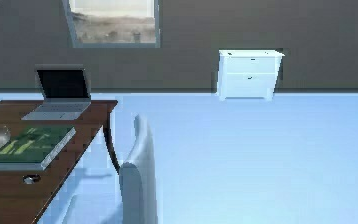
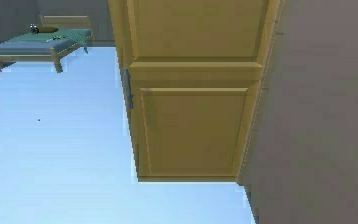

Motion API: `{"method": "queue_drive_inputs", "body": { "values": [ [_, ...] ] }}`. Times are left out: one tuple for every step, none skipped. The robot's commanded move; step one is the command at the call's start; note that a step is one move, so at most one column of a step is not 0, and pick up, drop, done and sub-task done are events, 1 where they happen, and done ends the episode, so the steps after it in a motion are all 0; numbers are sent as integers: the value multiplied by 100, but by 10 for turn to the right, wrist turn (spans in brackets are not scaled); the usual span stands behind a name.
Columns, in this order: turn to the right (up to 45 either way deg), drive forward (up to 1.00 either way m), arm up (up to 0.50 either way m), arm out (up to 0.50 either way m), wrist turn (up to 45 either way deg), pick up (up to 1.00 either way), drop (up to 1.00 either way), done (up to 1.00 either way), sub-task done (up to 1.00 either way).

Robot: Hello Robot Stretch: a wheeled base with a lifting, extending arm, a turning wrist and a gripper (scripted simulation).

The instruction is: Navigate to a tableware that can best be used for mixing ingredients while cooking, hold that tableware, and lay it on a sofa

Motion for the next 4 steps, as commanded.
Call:
{"method": "queue_drive_inputs", "body": {
  "values": [
    [120, 0, 0, 0, 0, 0, 0, 0, 0],
    [0, 50, 0, 0, 0, 0, 0, 0, 0],
    [-60, 0, 0, 0, 0, 0, 0, 0, 0],
    [0, 40, 0, 0, 0, 0, 0, 0, 0]
  ]
}}
